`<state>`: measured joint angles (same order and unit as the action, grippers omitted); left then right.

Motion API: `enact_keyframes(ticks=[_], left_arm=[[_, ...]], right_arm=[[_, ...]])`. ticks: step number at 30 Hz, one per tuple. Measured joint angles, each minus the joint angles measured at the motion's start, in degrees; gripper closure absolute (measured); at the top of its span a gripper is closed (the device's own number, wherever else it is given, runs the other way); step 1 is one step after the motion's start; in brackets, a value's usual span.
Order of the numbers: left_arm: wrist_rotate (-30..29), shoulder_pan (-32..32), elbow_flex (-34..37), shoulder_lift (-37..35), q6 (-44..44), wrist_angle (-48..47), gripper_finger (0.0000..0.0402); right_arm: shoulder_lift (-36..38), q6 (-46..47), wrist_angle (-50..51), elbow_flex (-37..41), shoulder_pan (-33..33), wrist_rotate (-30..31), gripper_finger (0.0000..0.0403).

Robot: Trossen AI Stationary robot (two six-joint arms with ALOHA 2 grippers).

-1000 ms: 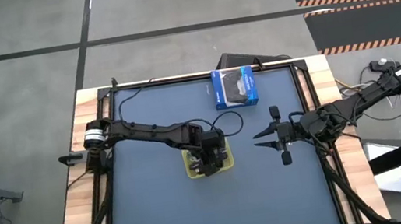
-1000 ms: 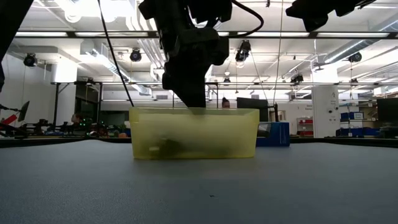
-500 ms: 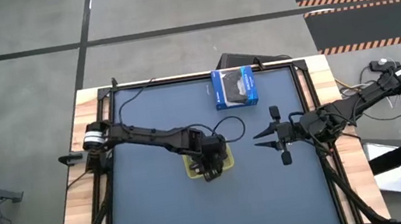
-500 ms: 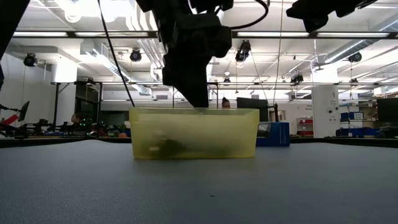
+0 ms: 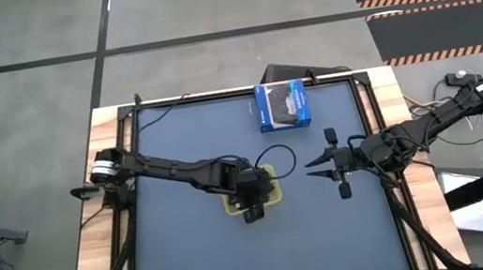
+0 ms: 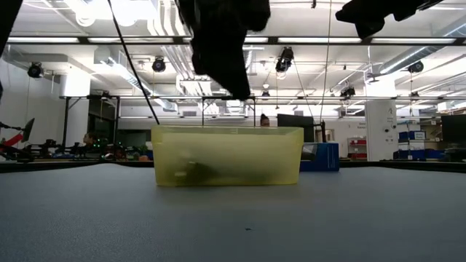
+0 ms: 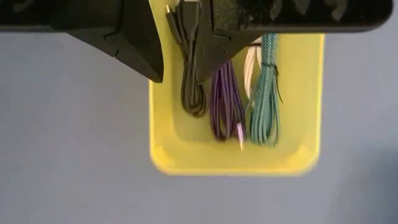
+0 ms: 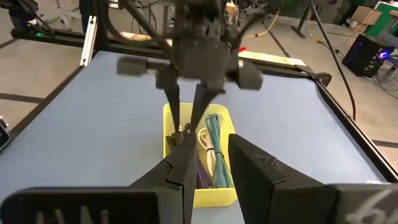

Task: Pick and place USB-C Cables
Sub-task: Adjust the yellow bin

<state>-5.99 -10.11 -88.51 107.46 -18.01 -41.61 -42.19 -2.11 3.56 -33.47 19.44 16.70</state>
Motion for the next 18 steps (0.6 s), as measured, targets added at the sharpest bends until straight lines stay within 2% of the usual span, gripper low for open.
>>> enact_keyframes(ticks=[10, 18], left_arm=[[-1.61, -5.22, 0.94, -3.32, 9.26, 7.62, 0.0322], [-1.87, -8.47, 3.37, -3.19, 7.94, 9.93, 0.0322]], right_arm=[[0.00, 0.00, 0.98, 0.13, 0.02, -0.01, 0.0330], [0.00, 0.00, 0.93, 0.15, 0.02, -0.01, 0.0330]])
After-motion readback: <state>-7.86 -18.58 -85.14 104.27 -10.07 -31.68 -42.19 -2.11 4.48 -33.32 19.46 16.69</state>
